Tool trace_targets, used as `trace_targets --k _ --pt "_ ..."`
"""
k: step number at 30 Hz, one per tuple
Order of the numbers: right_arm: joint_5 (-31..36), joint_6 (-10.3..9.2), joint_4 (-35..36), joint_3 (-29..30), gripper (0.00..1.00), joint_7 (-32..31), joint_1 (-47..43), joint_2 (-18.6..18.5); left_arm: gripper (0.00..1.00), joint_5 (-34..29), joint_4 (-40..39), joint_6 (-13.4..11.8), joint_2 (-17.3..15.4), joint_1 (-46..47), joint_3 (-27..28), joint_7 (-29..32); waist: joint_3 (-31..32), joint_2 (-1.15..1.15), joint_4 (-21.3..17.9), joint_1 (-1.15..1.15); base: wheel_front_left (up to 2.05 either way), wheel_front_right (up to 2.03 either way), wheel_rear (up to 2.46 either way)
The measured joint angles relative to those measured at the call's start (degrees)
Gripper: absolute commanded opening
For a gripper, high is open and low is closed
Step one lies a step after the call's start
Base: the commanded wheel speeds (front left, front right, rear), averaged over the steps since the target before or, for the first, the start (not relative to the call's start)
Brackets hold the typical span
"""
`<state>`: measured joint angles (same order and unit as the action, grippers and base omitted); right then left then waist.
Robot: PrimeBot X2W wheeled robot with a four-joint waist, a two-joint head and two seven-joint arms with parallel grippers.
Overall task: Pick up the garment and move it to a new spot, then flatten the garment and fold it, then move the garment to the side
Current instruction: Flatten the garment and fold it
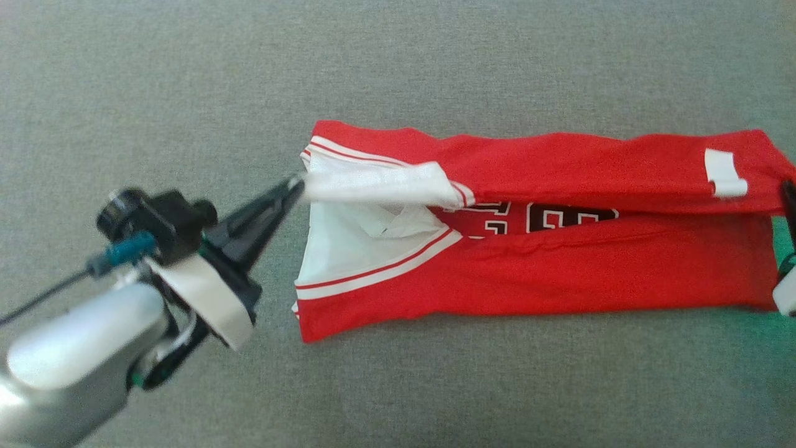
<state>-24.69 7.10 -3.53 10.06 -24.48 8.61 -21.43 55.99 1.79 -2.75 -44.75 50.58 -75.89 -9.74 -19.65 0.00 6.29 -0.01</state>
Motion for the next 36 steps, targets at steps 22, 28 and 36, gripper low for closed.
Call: trace_targets --k 22,28,36 --pt "-0.5 0.00 -4.5 2.4 0.00 0.9 -3.4 1.9 0.00 0.0 1.0 -1.7 4.1 -12.0 0.1 -2.2 0.0 0.00 1.3 0.02 0.00 0.00 0.00" --pt "-0.6 0.00 -5.2 1.7 1.00 2.4 -3.4 2.7 0.65 0.1 4.4 -1.4 6.8 -13.6 0.4 -3.1 0.8 0.00 1.0 0.02 0.00 0.00 0.00" --pt "-0.1 0.00 -3.4 3.7 1.00 8.8 -8.0 7.8 1.00 0.4 7.6 -5.5 11.4 -20.1 8.7 -4.5 4.3 0.00 0.3 0.01 0.00 0.00 0.00"
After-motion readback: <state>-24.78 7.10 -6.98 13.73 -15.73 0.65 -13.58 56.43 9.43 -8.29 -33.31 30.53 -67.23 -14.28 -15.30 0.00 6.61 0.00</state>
